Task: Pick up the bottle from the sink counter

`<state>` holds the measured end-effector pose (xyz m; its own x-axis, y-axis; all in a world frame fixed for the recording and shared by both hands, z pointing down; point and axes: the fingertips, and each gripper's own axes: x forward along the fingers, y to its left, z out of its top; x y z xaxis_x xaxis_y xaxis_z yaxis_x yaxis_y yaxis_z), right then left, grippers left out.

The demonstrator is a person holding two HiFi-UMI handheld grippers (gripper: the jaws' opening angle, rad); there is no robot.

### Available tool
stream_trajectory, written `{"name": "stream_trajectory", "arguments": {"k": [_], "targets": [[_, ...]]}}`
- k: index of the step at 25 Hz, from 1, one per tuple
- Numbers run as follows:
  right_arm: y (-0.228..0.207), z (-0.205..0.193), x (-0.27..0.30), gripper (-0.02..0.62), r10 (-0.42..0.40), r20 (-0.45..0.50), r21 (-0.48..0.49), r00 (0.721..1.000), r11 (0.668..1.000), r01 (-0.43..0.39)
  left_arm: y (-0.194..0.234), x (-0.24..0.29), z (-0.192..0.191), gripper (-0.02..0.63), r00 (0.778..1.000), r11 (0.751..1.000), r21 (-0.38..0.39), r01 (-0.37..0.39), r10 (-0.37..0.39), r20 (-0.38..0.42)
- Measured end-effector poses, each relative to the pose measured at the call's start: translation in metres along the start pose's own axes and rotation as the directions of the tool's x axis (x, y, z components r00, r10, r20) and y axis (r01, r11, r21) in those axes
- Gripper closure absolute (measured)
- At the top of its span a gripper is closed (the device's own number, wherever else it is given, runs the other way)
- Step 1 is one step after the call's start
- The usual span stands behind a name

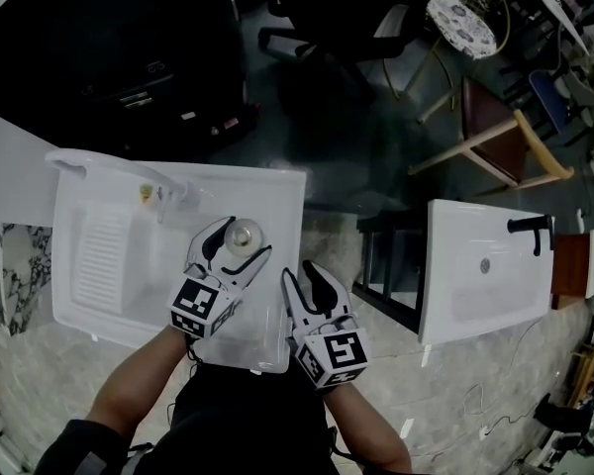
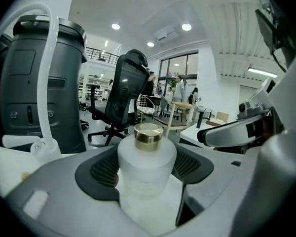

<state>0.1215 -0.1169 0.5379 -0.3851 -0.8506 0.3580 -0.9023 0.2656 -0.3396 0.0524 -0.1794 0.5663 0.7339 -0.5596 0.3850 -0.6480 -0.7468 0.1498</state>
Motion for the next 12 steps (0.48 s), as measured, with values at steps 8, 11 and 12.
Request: {"name": "stream_trajectory", "arguments": {"k": [8, 11, 12], "targets": [[0.006, 0.004, -0.019, 0.451, -0.015, 0.016, 0.015, 1.000, 1.000, 0.015, -0.017, -0.034, 0.021, 0.270, 0.999, 1.000, -0.020, 0.018, -0.017, 0.039], [0.010, 0.003, -0.026, 0.452, -0.015, 0.010, 0.011, 1.000, 1.000, 0.015, -0.023, -0.046, 0.030, 0.270, 0.998, 0.999, -0.039, 0.027, -0.025, 0.049], [0.012, 0.002, -0.028, 0.452, -0.012, 0.007, 0.009, 1.000, 1.000, 0.012, -0.025, -0.050, 0.033, 0.270, 0.998, 0.999, -0.042, 0.028, -0.026, 0.053]]}}
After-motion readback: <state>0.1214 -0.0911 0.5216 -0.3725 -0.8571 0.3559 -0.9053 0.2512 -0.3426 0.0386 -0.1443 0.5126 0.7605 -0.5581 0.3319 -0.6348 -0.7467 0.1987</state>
